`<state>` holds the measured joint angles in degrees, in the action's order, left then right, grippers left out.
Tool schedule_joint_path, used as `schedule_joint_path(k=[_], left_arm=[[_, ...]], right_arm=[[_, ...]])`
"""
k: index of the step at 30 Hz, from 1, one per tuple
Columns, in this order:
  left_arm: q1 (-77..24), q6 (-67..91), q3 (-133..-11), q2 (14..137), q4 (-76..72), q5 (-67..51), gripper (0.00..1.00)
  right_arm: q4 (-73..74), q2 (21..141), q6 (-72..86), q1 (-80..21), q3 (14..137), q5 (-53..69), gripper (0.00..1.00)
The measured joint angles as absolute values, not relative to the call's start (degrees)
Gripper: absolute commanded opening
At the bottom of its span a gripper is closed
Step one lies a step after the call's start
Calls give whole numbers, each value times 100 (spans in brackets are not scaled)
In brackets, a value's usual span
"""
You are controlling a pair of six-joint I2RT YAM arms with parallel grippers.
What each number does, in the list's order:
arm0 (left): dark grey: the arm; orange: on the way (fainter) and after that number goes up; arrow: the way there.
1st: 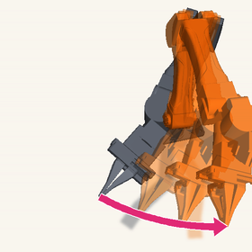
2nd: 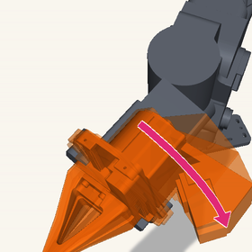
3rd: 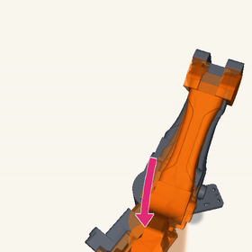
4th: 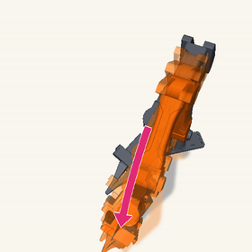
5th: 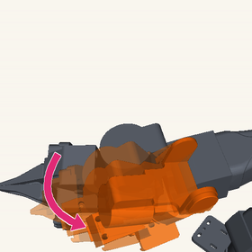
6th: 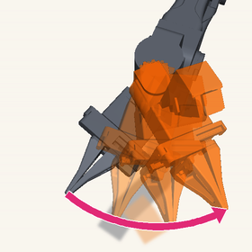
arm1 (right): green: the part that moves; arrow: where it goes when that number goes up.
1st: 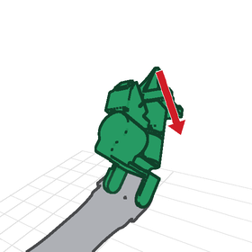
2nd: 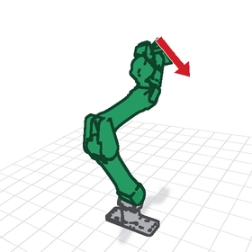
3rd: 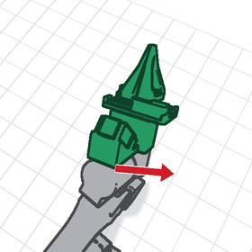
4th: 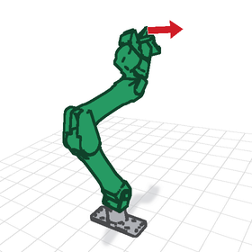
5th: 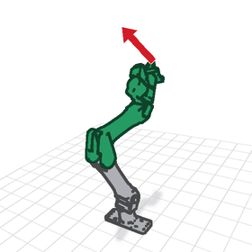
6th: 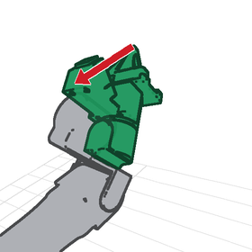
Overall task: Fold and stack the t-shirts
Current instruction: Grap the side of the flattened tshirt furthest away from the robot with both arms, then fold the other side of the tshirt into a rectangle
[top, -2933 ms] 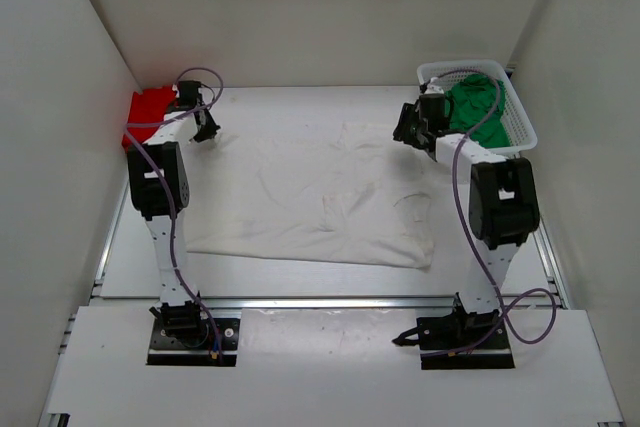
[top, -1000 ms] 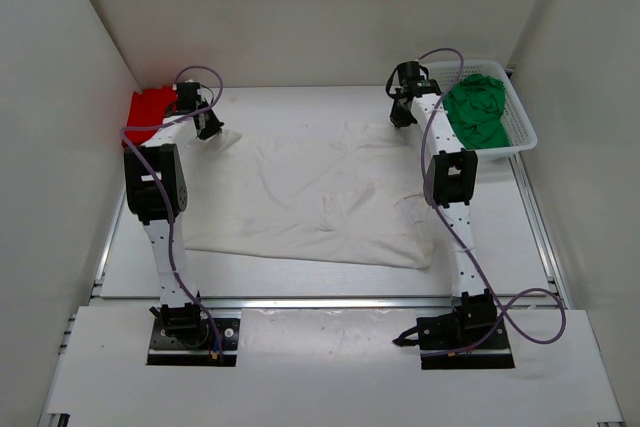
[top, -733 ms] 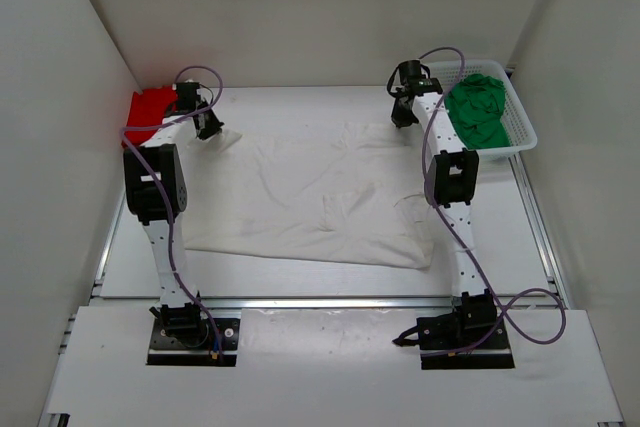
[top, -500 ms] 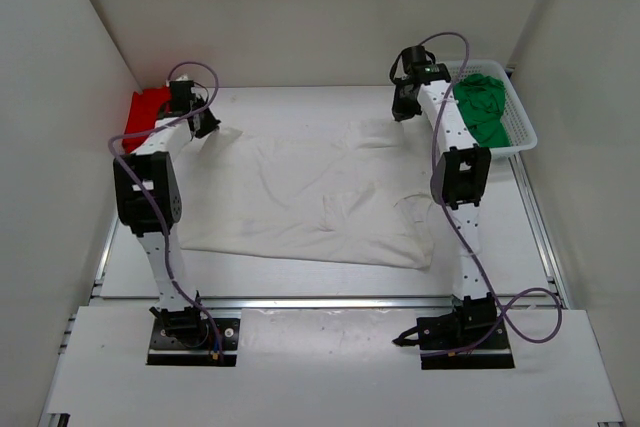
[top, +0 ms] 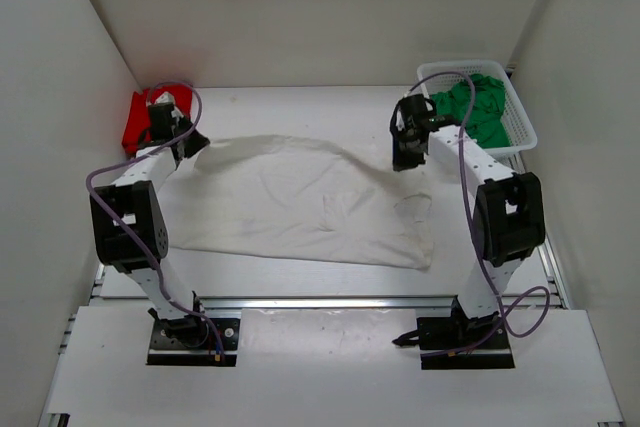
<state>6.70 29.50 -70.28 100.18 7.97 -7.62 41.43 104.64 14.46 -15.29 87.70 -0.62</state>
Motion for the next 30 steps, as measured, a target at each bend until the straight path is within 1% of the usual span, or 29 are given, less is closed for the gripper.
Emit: schedule_joint_path(k=[3,6,12,16,22,26,30], left_arm=[[893,3100,-6615,9994,762,-967,0],[1046,3138,-6440,9994,766,-1000,0],[1068,3223,-6418,9896,681,-1135,0],[1085,3288,-6370,9655,607,-1236,0],[1155,3347,-5817,9065,360,-1280,0],[1256,3350,-5290,8847,305,-1245,0],[1330,3358,-5100,8803,456,-1085,0]], right_arm=[[3839,9942,1549,-1632,7710,-80,0],[3555,9157,1658,-1634,6834,-91,0],[2985,7697,1804,-1468,5704,-89,0],[2906,6982,1826,-1446,5242,-106,0],[2766,6130,2016,-1632,4241,-115,0],[2853,5892,2276,-1599,3518,-56,0],[3000,5586,2539,-1601,3205,-54,0]])
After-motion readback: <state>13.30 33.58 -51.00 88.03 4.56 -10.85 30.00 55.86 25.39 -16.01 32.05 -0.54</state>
